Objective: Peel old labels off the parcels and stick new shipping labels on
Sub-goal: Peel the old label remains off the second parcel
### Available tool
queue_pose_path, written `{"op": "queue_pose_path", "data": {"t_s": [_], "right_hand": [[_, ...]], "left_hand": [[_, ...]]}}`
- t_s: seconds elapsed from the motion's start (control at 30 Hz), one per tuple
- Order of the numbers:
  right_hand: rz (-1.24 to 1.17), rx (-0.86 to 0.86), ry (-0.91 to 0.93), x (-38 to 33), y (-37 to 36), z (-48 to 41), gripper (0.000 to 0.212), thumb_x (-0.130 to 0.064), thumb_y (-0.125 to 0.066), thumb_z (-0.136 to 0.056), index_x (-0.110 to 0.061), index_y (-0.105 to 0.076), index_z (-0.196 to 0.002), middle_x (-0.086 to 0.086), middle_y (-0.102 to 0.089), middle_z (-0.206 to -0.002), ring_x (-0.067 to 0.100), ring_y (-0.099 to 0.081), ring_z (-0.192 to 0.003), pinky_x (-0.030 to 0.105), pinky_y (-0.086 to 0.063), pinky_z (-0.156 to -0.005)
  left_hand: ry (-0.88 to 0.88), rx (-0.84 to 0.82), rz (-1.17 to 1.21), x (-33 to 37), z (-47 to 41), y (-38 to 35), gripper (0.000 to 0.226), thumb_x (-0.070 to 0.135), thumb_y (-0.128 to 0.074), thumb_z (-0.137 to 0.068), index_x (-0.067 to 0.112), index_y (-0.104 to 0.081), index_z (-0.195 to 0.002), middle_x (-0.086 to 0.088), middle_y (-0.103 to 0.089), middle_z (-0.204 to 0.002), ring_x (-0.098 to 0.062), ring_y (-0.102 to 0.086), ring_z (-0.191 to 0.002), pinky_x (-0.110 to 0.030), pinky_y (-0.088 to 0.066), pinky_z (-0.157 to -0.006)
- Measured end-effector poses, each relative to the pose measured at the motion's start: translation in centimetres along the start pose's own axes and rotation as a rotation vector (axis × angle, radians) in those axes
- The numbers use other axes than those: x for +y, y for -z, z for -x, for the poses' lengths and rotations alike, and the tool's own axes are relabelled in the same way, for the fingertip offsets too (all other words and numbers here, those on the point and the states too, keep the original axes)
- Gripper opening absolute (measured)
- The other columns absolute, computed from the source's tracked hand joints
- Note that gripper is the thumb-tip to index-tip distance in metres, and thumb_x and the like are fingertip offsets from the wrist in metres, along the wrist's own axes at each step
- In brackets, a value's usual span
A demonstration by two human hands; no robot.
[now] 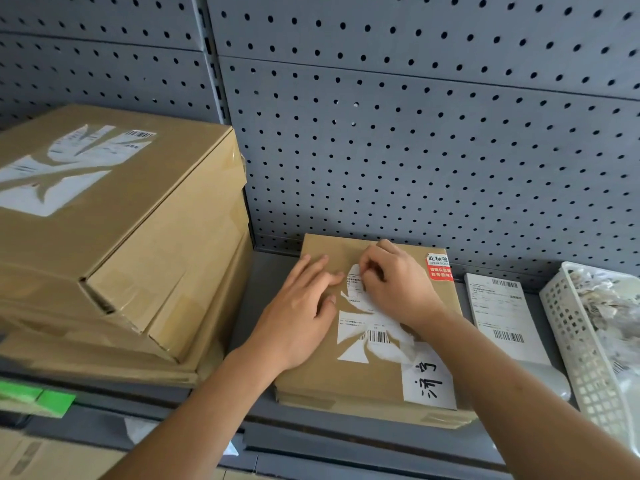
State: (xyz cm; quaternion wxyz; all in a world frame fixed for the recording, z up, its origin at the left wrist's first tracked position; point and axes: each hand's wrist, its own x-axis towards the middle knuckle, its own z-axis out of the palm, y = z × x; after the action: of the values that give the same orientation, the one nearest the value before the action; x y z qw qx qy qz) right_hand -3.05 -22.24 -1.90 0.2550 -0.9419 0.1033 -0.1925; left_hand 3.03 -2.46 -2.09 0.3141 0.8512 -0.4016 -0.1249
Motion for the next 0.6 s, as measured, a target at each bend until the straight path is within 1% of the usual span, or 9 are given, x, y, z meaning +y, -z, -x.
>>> {"op": "queue_pose_path", "data": {"t_s": [0.07, 0.13, 0.27, 0.33, 0.47, 0.53, 0.6], "right_hand": [[-0.038, 0.008, -0.015, 0.0, 0.2, 0.0, 0.017, -0.011, -0.056, -0.085, -0.025, -0.064, -0.089, -0.012, -0.055, -0.089, 0.008, -0.054, -0.073, 0.029, -0.046, -0.065], [0.002, 0.005, 0.017, -0.1, 0.0, 0.0, 0.018, -0.015, -0.061, -0.086, -0.026, -0.068, -0.097, -0.011, -0.056, -0.091, 0.007, -0.054, -0.069, 0.028, -0.048, -0.065], [0.068, 0.014, 0.081, 0.1, -0.1, -0.1, 0.007, -0.015, -0.064, -0.087, -0.022, -0.066, -0.091, -0.007, -0.056, -0.090, 0.016, -0.056, -0.070, 0.036, -0.052, -0.064], [0.092, 0.013, 0.101, 0.1, 0.0, 0.0, 0.005, -0.015, -0.063, -0.090, -0.019, -0.065, -0.092, -0.006, -0.056, -0.093, 0.019, -0.057, -0.073, 0.038, -0.052, -0.064], [0.138, -0.048, 0.126, 0.2, 0.6, -0.6, 0.012, -0.022, -0.065, -0.093, -0.022, -0.069, -0.104, -0.006, -0.057, -0.098, 0.019, -0.061, -0.073, 0.038, -0.054, -0.063], [0.197, -0.089, 0.159, 0.0, 0.7, -1.2, 0.011, -0.024, -0.062, -0.096, -0.022, -0.069, -0.104, -0.004, -0.057, -0.098, 0.024, -0.062, -0.072, 0.041, -0.054, -0.061], [0.296, -0.107, 0.203, -0.2, 0.6, -1.5, 0.011, -0.022, -0.056, -0.098, -0.020, -0.066, -0.101, -0.002, -0.055, -0.097, 0.026, -0.060, -0.071, 0.040, -0.051, -0.054]], "left_hand": [[0.002, -0.002, 0.000, 0.0, 0.0, 0.0, 0.035, 0.033, -0.039, -0.107, 0.039, -0.045, -0.141, 0.027, -0.012, -0.163, 0.010, 0.012, -0.149, -0.039, -0.028, -0.118], [0.004, -0.003, -0.003, -0.1, 0.0, 0.0, 0.035, 0.033, -0.039, -0.107, 0.039, -0.045, -0.141, 0.027, -0.012, -0.163, 0.009, 0.013, -0.149, -0.040, -0.028, -0.118], [0.004, -0.010, -0.008, 0.0, -0.1, 0.0, 0.036, 0.034, -0.038, -0.107, 0.038, -0.044, -0.142, 0.026, -0.011, -0.164, 0.010, 0.013, -0.148, -0.038, -0.027, -0.118], [0.003, -0.011, -0.008, 0.0, -0.1, 0.0, 0.036, 0.033, -0.038, -0.107, 0.038, -0.045, -0.142, 0.026, -0.012, -0.164, 0.009, 0.013, -0.149, -0.039, -0.028, -0.118], [0.001, -0.009, -0.019, -0.1, -0.1, -0.1, 0.036, 0.034, -0.038, -0.107, 0.038, -0.045, -0.142, 0.026, -0.012, -0.164, 0.008, 0.013, -0.149, -0.039, -0.027, -0.119], [0.002, -0.007, -0.024, -0.2, -0.1, -0.1, 0.036, 0.036, -0.037, -0.107, 0.038, -0.045, -0.142, 0.026, -0.012, -0.164, 0.008, 0.013, -0.149, -0.038, -0.026, -0.119], [-0.001, -0.005, -0.027, -0.2, -0.1, -0.1, 0.035, 0.036, -0.037, -0.107, 0.038, -0.045, -0.141, 0.025, -0.013, -0.164, 0.008, 0.013, -0.149, -0.037, -0.025, -0.119]]}}
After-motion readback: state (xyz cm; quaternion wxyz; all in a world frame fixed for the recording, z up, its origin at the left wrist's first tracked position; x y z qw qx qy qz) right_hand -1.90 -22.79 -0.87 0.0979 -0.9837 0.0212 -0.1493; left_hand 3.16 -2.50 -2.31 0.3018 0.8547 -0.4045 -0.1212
